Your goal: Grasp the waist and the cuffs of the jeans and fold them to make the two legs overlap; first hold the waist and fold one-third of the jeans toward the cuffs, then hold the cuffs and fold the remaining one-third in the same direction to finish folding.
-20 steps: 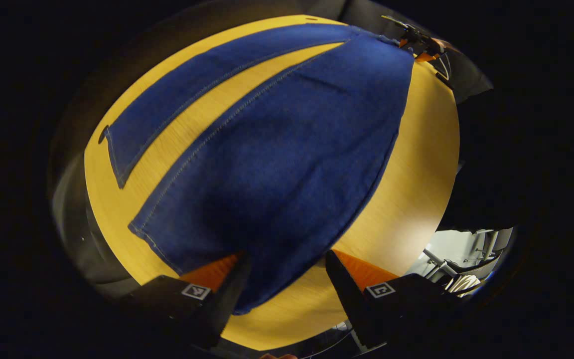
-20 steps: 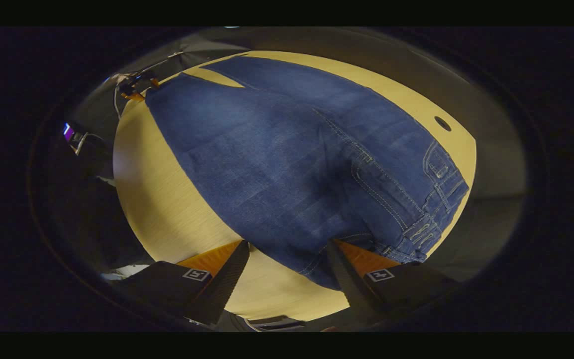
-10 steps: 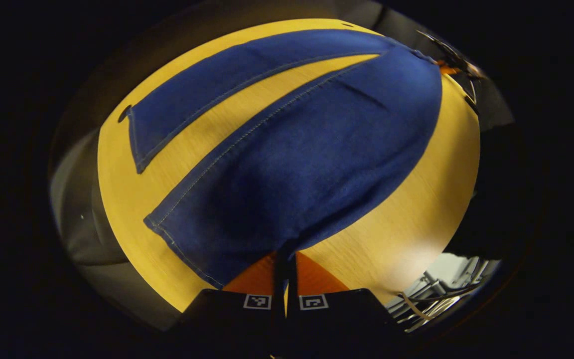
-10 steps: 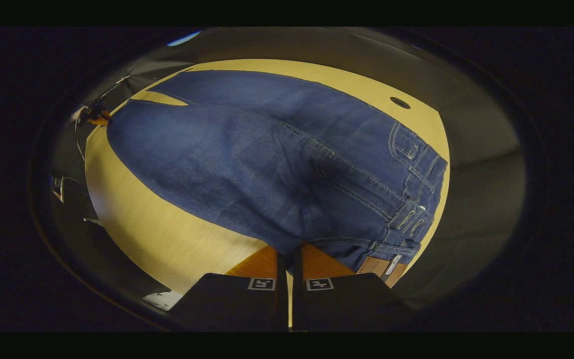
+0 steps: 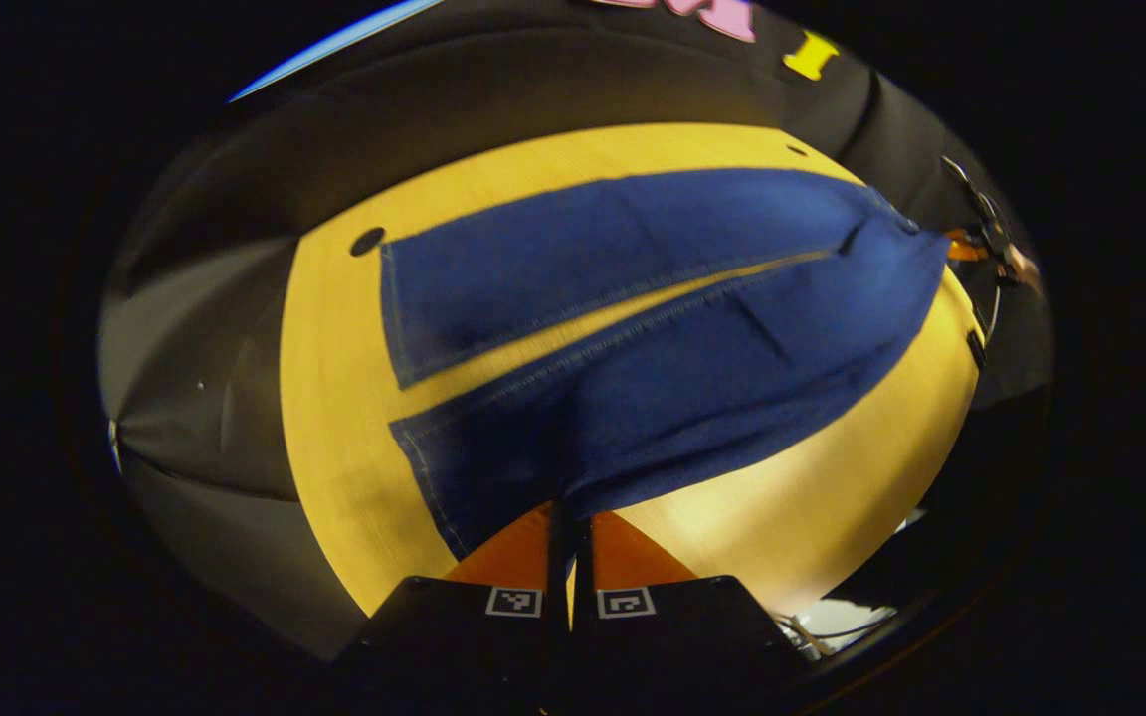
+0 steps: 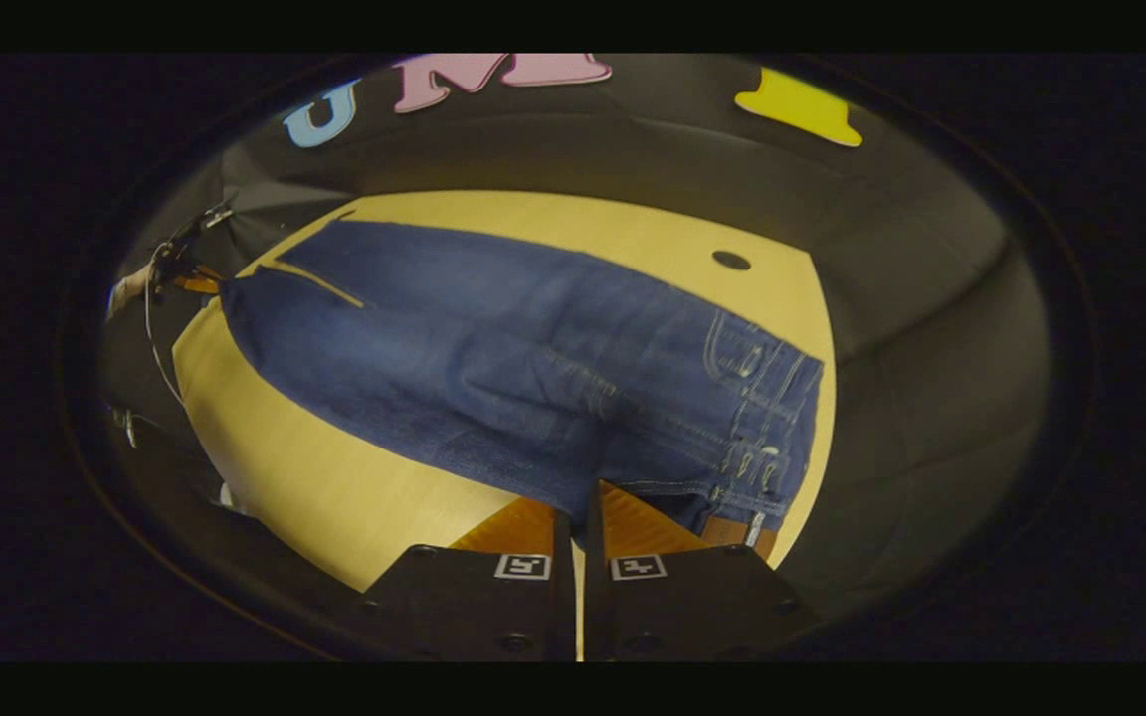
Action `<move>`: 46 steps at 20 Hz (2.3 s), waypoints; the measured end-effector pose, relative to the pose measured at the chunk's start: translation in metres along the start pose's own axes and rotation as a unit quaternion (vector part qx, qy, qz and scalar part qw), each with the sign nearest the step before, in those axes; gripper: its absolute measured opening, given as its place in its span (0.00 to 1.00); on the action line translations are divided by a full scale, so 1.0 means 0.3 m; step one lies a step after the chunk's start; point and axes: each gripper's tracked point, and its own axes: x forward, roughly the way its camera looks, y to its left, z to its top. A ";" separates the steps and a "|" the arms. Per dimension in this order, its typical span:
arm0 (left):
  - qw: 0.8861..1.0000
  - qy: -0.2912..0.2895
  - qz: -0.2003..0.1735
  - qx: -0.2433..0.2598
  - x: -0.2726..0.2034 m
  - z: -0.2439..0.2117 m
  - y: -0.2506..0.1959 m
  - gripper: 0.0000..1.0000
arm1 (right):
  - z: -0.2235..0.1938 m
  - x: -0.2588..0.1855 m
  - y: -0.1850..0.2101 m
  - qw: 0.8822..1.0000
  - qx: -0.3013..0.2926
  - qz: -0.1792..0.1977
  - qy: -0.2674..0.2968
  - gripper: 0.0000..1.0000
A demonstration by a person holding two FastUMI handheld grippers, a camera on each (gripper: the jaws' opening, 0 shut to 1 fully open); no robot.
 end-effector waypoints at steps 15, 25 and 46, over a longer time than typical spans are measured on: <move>0.988 -0.069 0.104 -0.093 0.186 0.571 0.212 0.06 | 0.458 0.344 -0.257 0.990 0.049 -0.101 -0.086 0.07; 0.977 -0.145 0.144 -0.068 0.161 0.659 0.222 0.98 | 0.442 0.520 -0.244 0.993 0.006 -0.098 -0.072 0.66; 0.953 -0.299 0.045 0.010 -0.344 0.620 -0.331 0.98 | 0.052 0.152 -0.530 0.874 0.463 -0.138 -0.057 0.98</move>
